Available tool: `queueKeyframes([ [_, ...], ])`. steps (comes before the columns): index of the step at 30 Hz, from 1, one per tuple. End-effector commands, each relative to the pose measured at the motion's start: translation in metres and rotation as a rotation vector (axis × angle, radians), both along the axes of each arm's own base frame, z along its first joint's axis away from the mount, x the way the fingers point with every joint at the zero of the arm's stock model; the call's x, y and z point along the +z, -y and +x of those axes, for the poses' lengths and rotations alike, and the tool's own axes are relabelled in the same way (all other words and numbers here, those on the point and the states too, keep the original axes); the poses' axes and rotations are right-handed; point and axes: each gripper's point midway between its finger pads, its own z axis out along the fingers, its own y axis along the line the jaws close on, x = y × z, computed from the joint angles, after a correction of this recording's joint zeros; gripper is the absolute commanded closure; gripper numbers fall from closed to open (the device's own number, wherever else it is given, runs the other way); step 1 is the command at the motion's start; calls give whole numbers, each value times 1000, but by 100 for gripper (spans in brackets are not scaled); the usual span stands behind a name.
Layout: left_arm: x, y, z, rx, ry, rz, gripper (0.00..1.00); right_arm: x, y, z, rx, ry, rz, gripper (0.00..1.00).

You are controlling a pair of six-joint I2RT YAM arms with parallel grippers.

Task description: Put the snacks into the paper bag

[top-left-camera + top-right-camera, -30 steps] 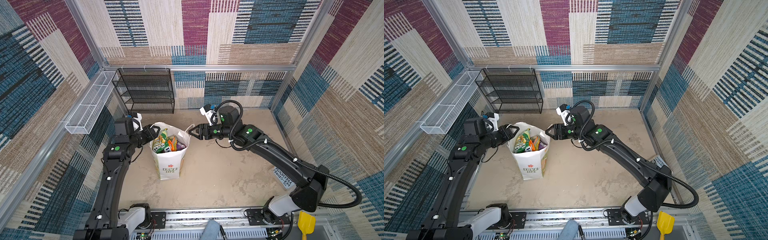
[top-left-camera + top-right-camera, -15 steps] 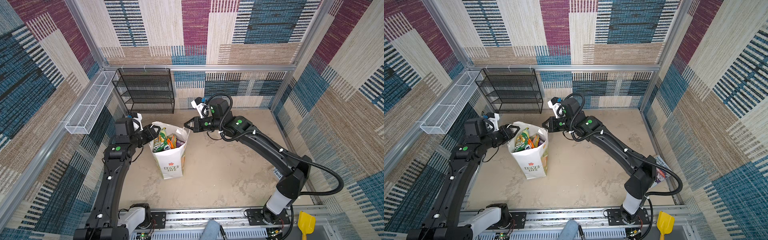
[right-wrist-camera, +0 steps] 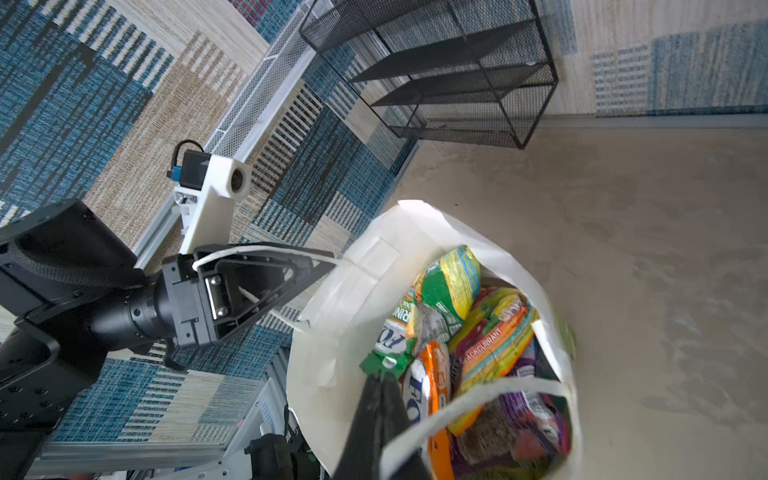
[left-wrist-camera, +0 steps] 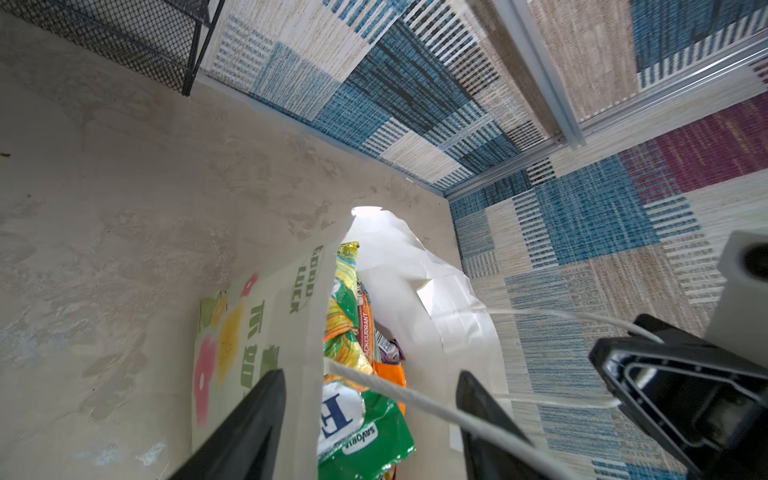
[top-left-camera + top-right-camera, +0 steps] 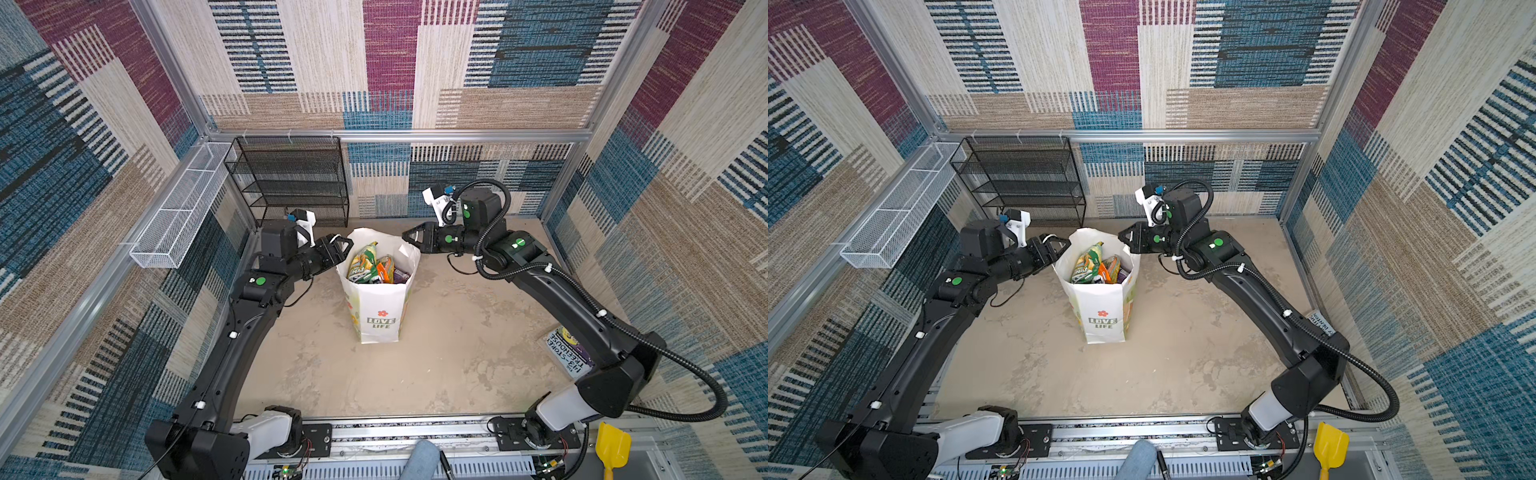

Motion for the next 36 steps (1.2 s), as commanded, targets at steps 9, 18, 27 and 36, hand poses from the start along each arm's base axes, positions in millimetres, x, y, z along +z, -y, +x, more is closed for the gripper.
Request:
queueKeyframes([
  [9, -10, 5, 21, 28, 120, 27, 7, 3, 1, -15, 40, 42, 72, 100],
  [18, -39, -10, 24, 108, 89, 87, 7, -2, -6, -17, 79, 23, 91, 100],
  [27, -64, -22, 32, 223, -22, 39, 18, -3, -7, -16, 84, 26, 86, 100],
  [36, -64, -16, 11, 111, -1, 122, 14, -3, -7, -15, 82, 31, 83, 100],
])
